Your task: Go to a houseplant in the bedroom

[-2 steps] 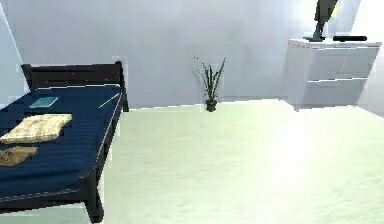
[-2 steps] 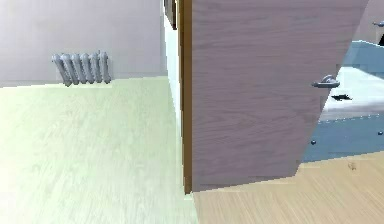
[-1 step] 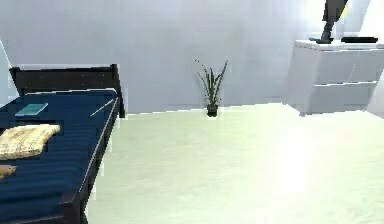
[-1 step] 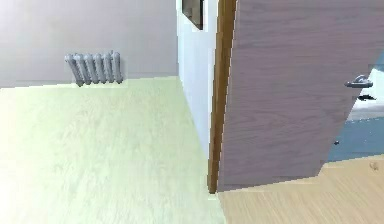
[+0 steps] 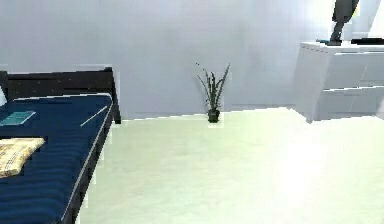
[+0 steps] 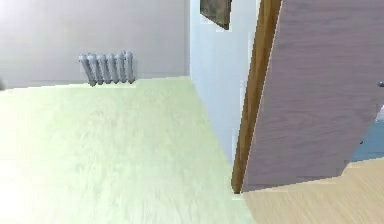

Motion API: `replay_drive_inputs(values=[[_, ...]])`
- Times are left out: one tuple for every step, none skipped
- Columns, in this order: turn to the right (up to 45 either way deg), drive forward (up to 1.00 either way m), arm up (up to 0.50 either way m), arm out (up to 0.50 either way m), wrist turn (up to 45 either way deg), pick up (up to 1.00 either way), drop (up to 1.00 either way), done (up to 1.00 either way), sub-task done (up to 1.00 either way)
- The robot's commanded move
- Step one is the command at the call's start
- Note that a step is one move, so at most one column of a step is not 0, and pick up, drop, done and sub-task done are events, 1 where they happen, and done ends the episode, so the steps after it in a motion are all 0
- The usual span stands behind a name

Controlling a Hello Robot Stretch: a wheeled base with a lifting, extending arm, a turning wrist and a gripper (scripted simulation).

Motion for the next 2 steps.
replay_drive_inputs(values=[[12.0,0.00,0.00,0.00,0.0,0.00,0.00,0.00,0.00],[0.0,1.00,0.00,0.00,0.0,0.00,0.00,0.00,0.00]])
